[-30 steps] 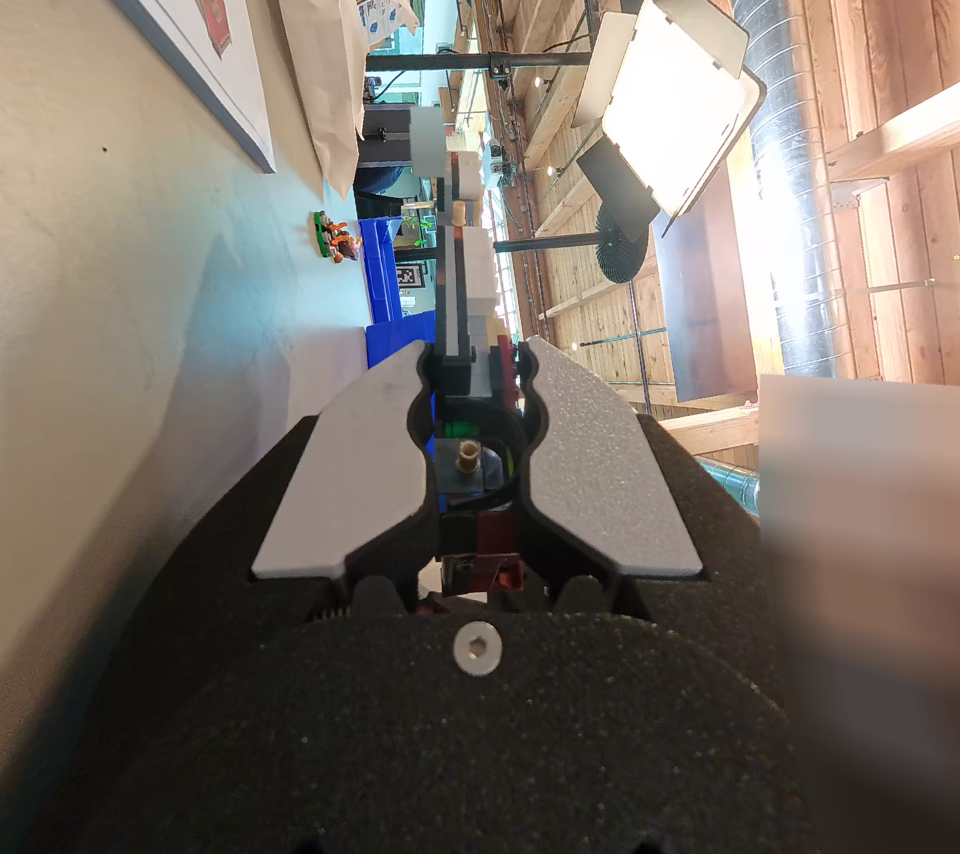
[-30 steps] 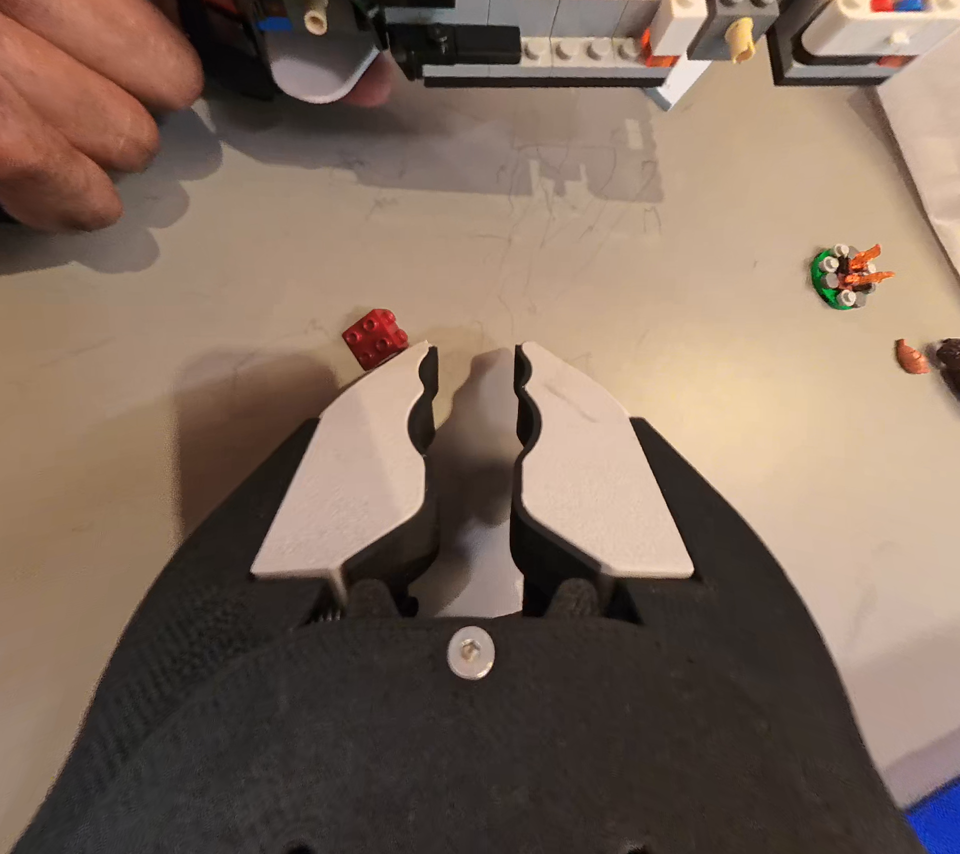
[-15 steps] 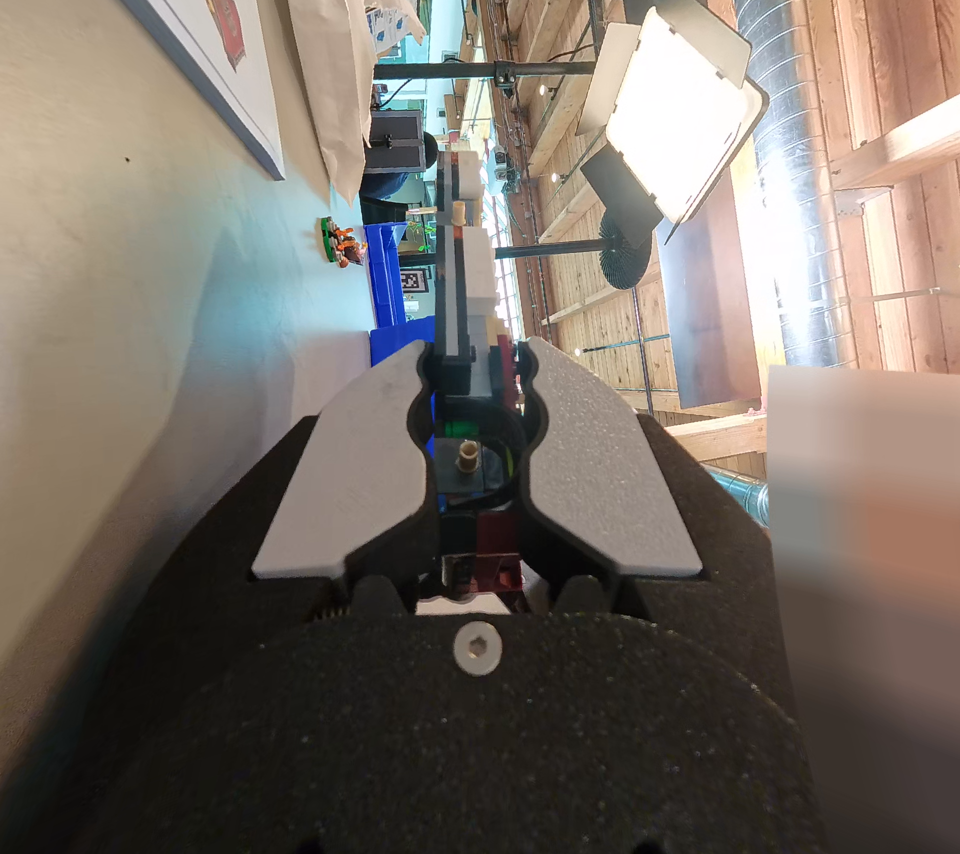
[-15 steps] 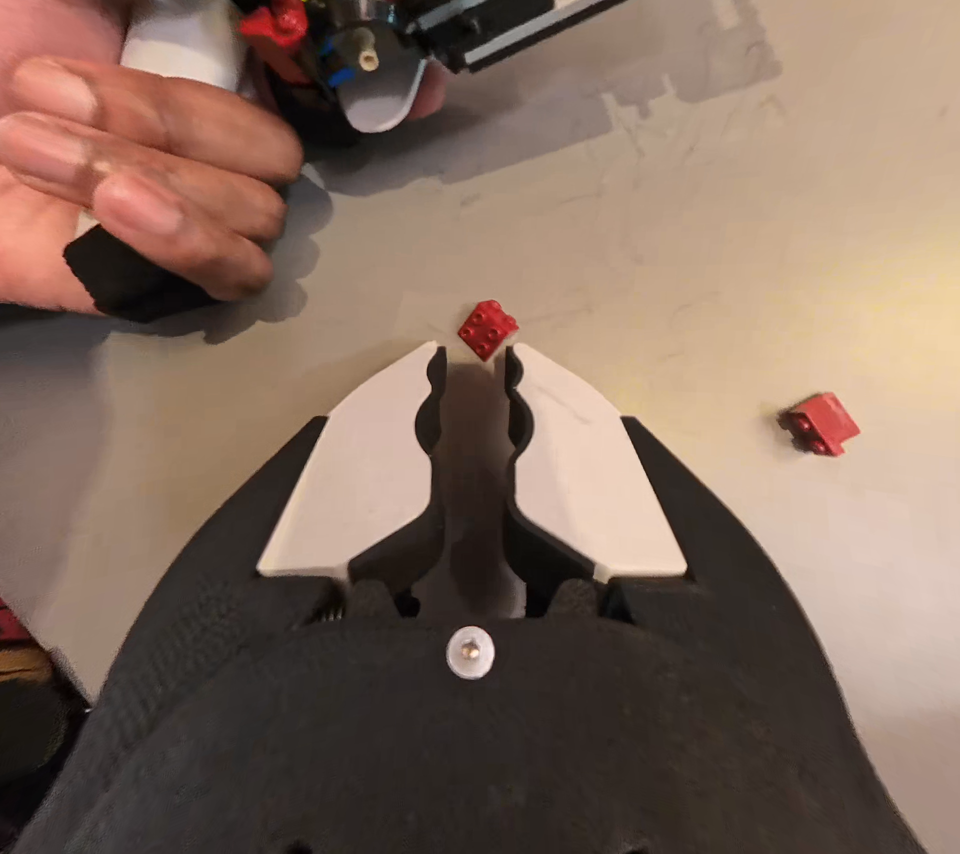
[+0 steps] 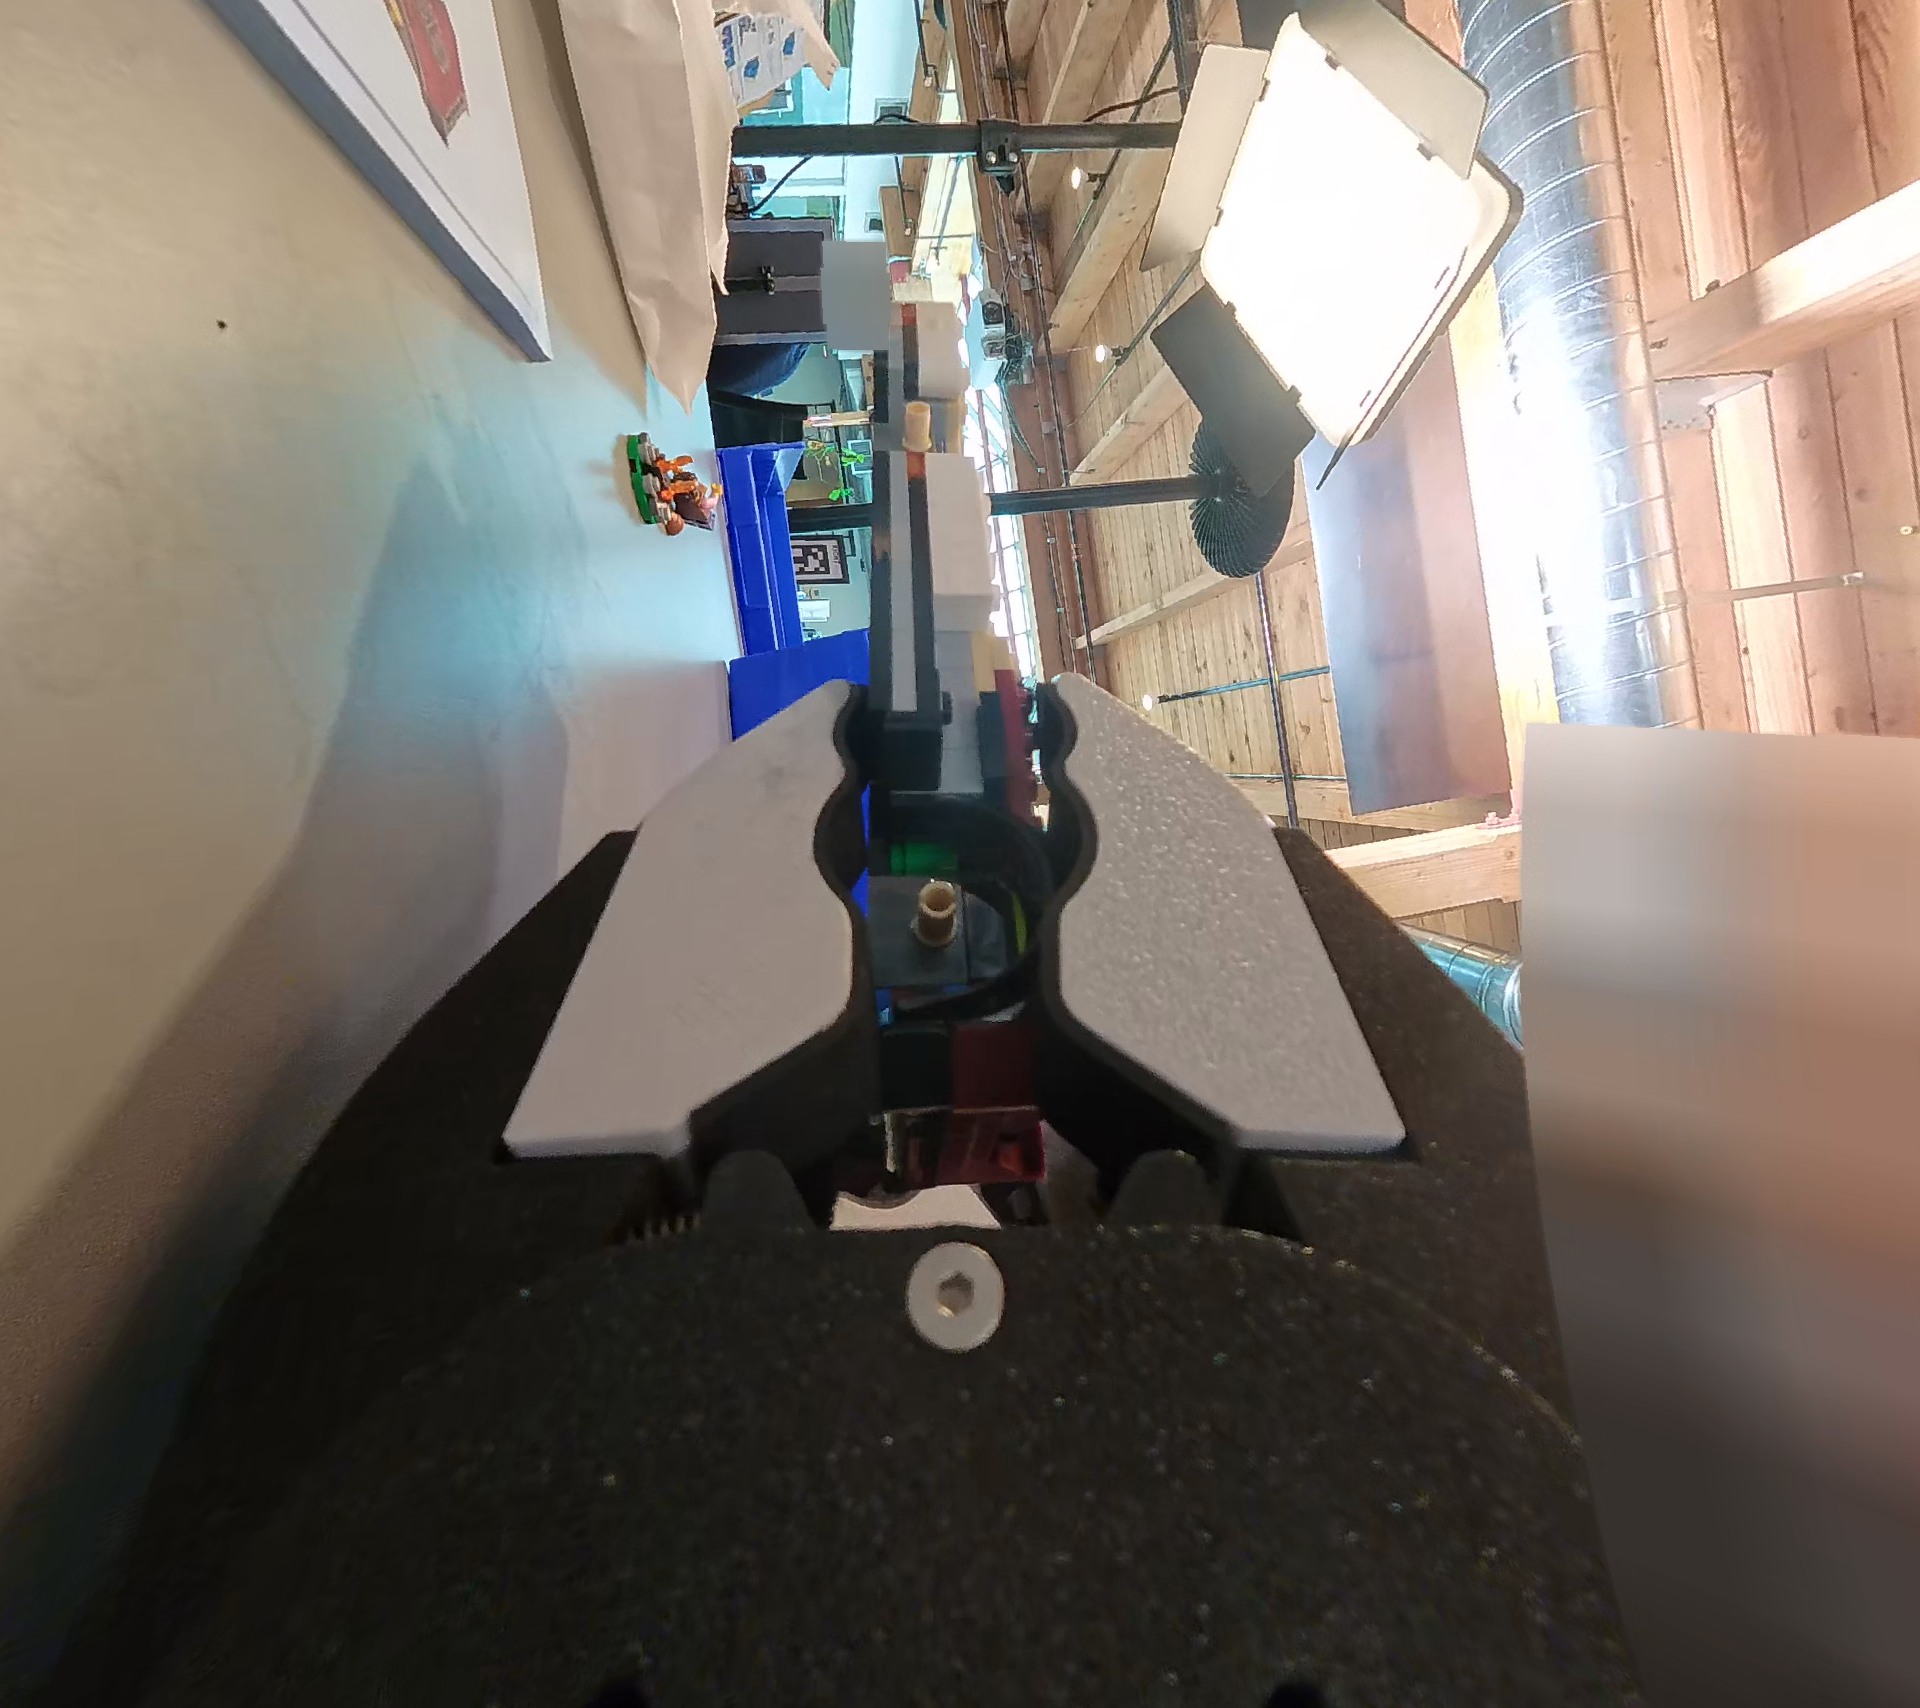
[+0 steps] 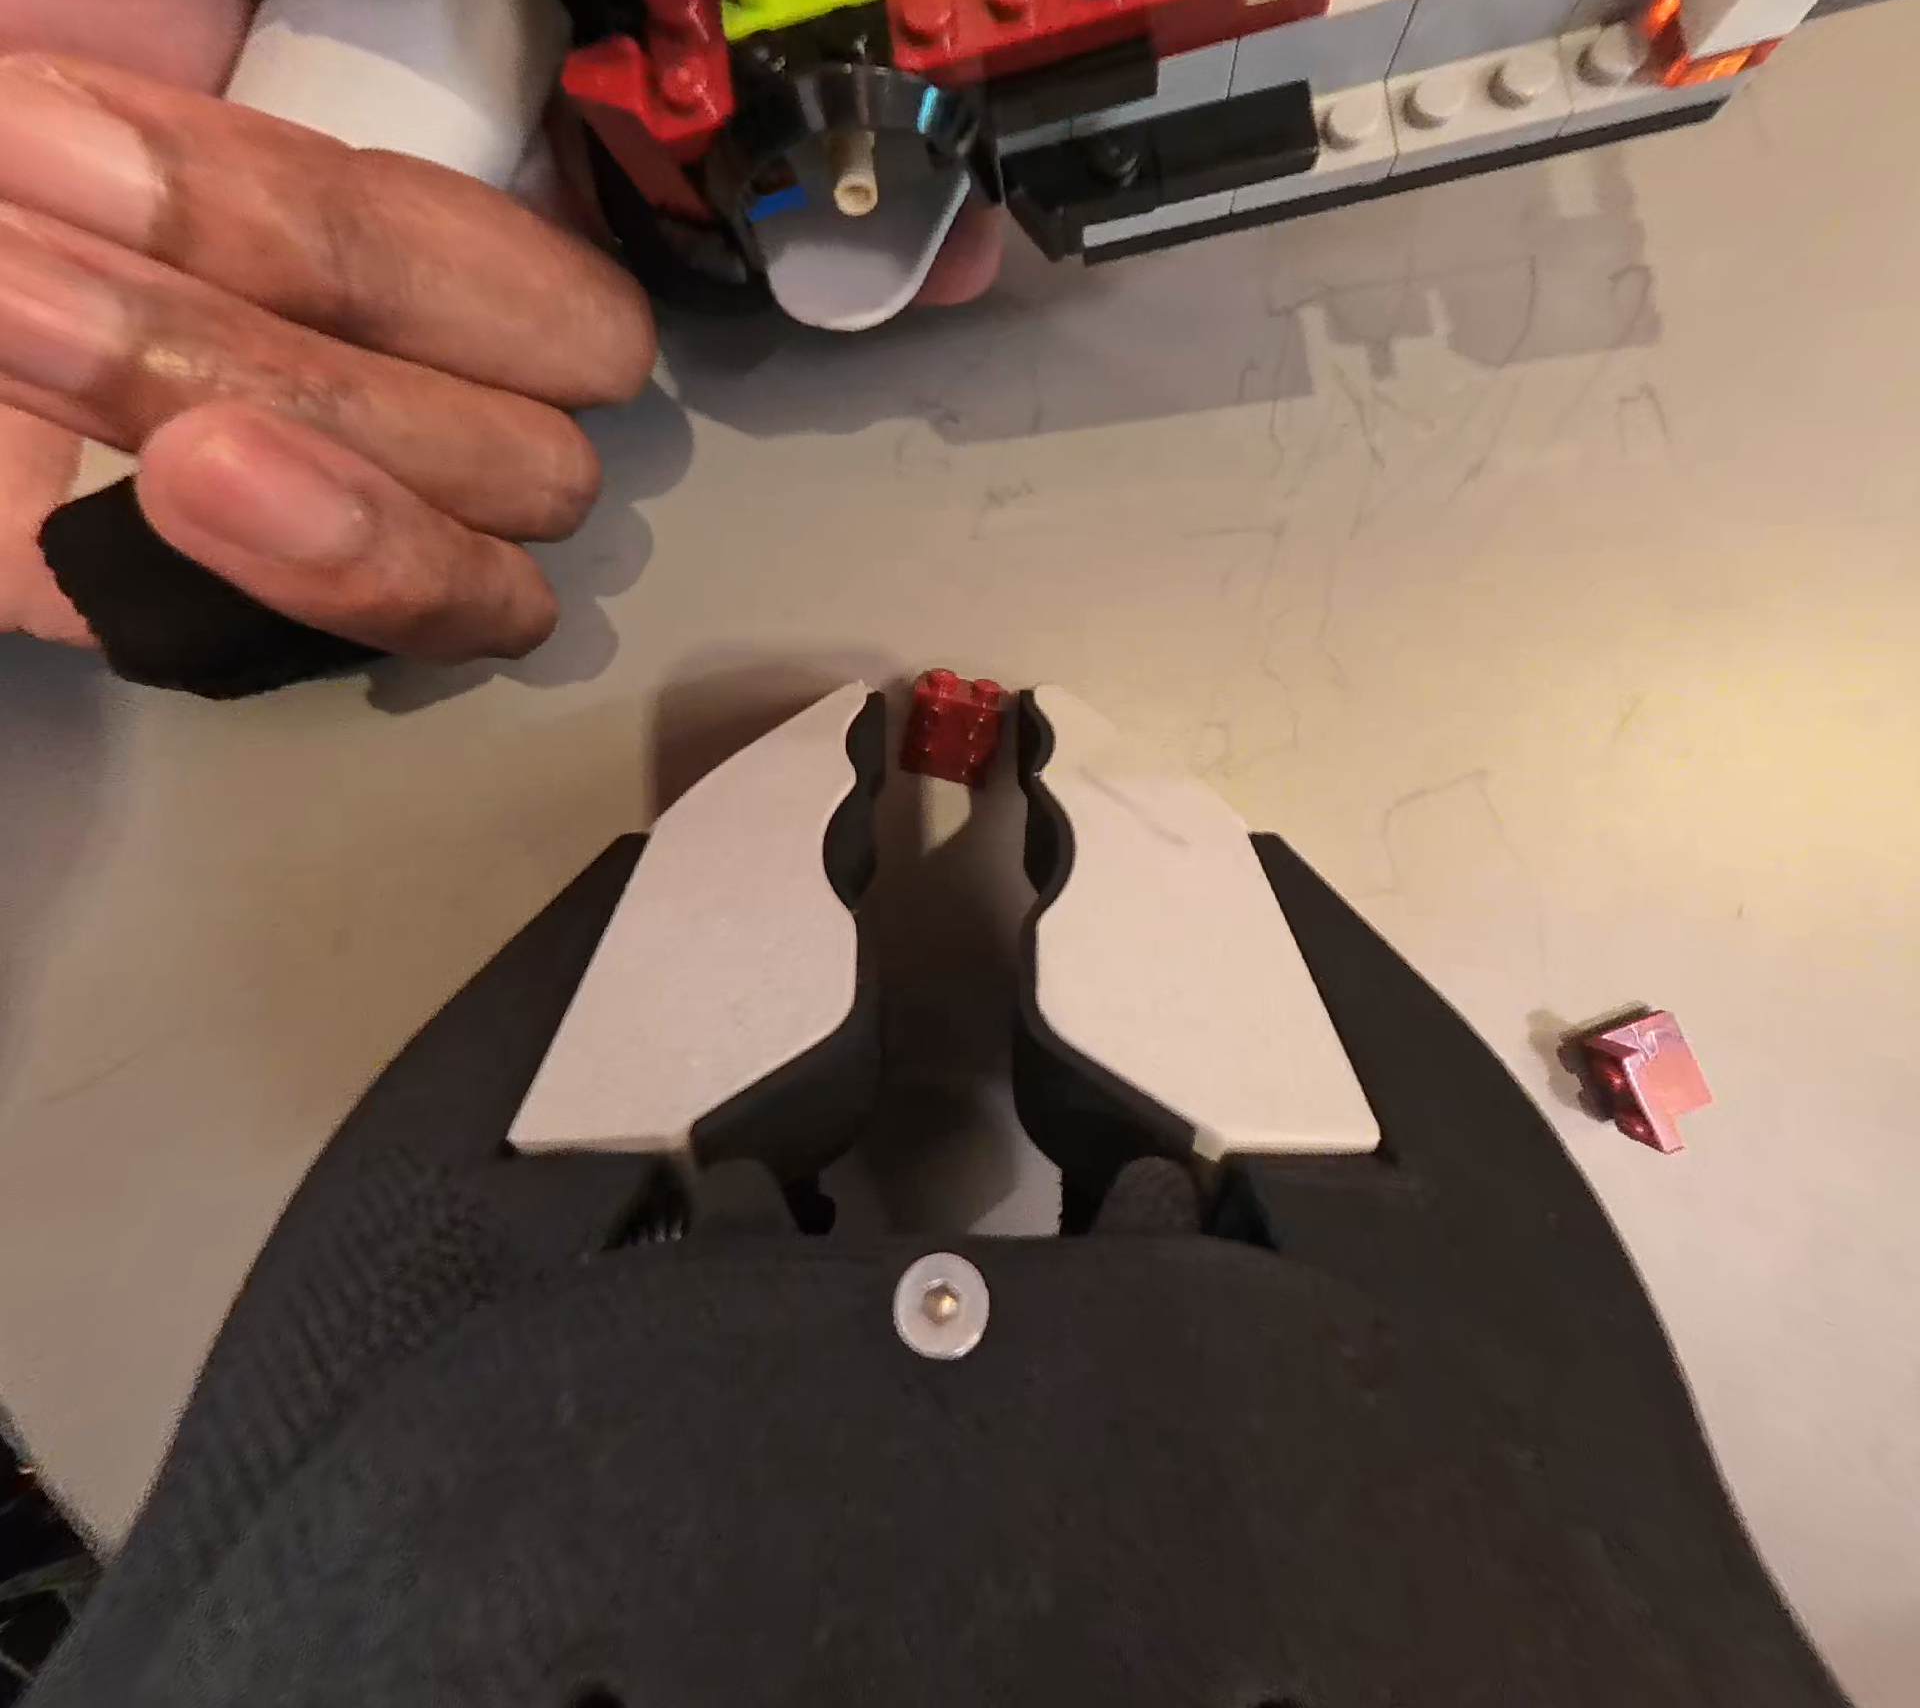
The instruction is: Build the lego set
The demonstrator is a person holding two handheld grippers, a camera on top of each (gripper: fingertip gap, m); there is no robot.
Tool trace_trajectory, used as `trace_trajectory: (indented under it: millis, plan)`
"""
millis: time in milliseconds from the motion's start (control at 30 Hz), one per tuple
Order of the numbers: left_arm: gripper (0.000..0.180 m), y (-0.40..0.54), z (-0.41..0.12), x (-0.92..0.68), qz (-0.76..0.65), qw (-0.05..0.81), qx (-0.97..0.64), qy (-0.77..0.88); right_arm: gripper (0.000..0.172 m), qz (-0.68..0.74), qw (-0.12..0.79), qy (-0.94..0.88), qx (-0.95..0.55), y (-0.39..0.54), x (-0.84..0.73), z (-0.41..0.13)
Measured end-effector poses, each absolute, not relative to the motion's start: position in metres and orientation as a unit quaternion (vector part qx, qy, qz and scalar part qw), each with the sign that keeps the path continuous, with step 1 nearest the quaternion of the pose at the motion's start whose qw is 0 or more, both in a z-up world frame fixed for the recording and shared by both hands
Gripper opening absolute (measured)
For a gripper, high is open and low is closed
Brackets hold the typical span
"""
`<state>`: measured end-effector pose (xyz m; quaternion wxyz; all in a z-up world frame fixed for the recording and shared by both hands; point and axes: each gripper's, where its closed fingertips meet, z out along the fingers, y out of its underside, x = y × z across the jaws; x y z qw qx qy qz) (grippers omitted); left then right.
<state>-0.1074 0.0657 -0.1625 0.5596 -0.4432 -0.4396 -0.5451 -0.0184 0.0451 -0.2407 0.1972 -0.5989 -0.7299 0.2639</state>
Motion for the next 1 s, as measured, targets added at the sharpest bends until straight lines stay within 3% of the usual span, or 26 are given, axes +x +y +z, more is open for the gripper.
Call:
trace_trajectory:
  millis: [300,600,1000]
  plan:
    - [0.03,0.067,-0.165,-0.105,-0.547,0.553,-0.444,-0.444,0.016,0.289,0.205,-0.744,-0.567,0.047,-0.016,-0.234]
    - [0.03,0.069,-0.163,-0.096,-0.584,0.533,-0.418,-0.448,0.016,0.406,0.347,-0.696,-0.48,0.069,-0.043,-0.144]
    - [0.03,0.07,-0.161,-0.087,-0.613,0.515,-0.393,-0.452,0.016,0.42,0.309,-0.711,-0.472,0.061,-0.06,-0.151]
